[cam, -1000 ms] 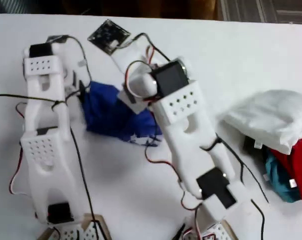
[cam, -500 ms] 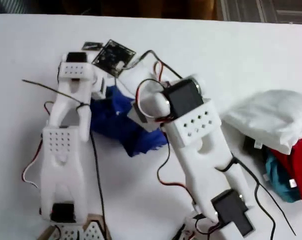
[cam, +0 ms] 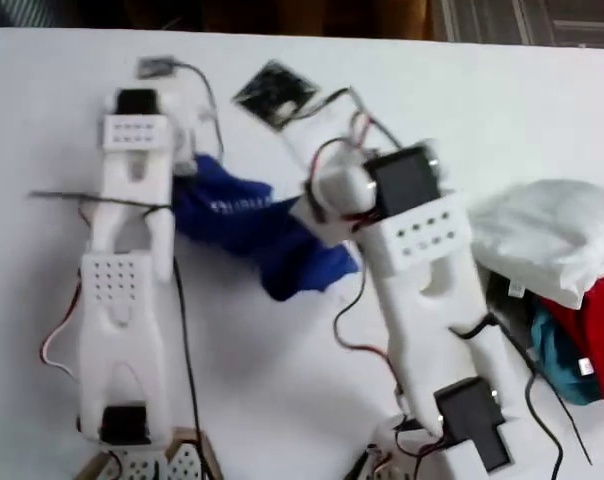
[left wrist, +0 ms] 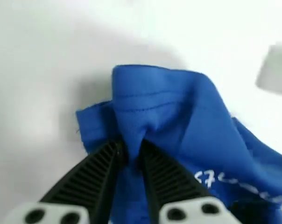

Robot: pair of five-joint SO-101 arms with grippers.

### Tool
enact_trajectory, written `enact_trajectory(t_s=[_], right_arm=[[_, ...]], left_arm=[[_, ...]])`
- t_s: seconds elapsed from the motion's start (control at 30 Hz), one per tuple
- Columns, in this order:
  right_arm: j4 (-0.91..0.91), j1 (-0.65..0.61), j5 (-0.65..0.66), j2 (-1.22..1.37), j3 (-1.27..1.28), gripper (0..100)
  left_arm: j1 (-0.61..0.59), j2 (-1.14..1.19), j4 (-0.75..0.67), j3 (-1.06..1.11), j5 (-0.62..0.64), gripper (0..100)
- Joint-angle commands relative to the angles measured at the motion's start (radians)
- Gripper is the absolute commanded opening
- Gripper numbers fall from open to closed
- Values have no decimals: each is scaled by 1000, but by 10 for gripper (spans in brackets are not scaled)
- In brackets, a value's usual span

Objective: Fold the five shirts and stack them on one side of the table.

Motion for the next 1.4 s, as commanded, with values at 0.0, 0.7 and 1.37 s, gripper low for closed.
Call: enact_trajectory(t_s=[0.0, 0.7, 1.37], right_arm=[[-21, 99, 35, -53, -74, 18], [21, 325, 75, -139, -138, 18], [-255, 147, 146, -458, 740, 21]], left_arm=[[-77, -25, 55, -197, 0, 26], [-184, -414, 54, 458, -203, 27], [-224, -532, -14, 697, -362, 188]])
